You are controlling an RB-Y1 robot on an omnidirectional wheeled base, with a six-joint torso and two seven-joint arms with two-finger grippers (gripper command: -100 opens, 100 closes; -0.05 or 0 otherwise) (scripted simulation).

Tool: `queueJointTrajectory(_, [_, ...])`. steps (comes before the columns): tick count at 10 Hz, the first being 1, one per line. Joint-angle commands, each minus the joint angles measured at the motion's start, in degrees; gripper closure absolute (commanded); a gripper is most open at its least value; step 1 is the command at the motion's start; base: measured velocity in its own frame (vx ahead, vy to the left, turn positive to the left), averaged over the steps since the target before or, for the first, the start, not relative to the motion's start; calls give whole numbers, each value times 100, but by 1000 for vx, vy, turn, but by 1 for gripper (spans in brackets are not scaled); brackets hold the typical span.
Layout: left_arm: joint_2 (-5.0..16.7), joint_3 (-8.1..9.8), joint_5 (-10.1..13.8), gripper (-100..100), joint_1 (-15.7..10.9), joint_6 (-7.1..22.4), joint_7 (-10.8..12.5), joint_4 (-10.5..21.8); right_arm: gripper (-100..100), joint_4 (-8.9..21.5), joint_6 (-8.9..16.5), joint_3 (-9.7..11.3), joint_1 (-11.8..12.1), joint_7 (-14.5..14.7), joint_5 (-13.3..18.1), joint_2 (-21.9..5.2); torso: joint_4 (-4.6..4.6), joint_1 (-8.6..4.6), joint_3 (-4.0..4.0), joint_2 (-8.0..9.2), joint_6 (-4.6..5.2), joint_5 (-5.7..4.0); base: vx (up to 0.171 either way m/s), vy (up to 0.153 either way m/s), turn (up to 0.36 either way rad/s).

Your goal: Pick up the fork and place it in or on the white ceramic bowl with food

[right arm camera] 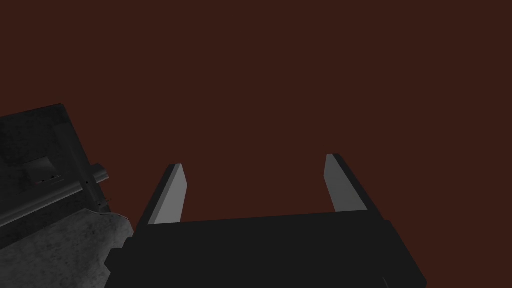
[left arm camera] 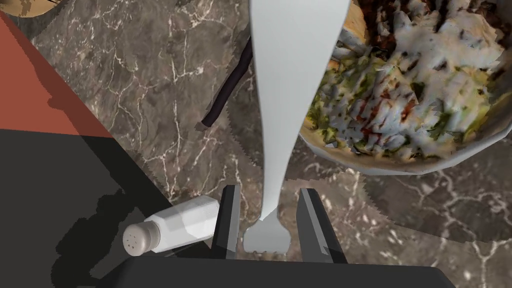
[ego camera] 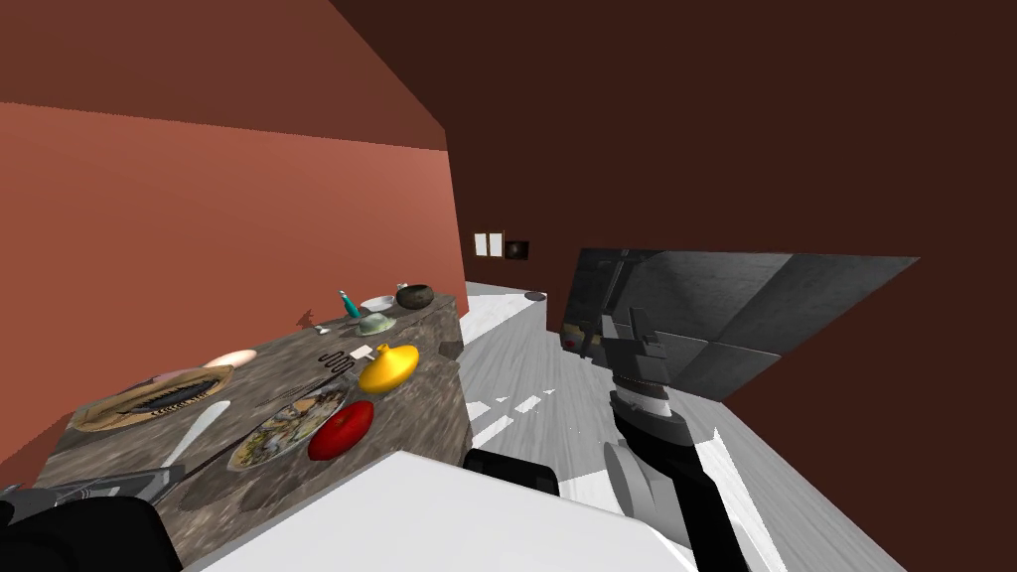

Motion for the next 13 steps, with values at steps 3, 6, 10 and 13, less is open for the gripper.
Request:
queueJointTrajectory(3, [-112,336,-54,100,-396,21,556,270,0,0,0,0,0,0,0,0,-2,-3,-1,0,0,-4,91,-16,33])
queueJointTrajectory(6, [-189,564,-108,100,-698,21,1015,483,0,0,0,0,0,0,0,0,-5,-5,-6,-7,6,-5,101,-13,27])
queueJointTrajectory(10, [-286,847,-187,100,-1094,11,1608,766,0,0,0,0,0,0,0,0,-7,-6,-11,-15,16,0,97,-17,29])
queueJointTrajectory(13, [-358,1059,-253,100,-1397,0,2033,988,0,0,0,0,0,0,0,0,-11,31,-30,-48,50,31,103,-11,26])
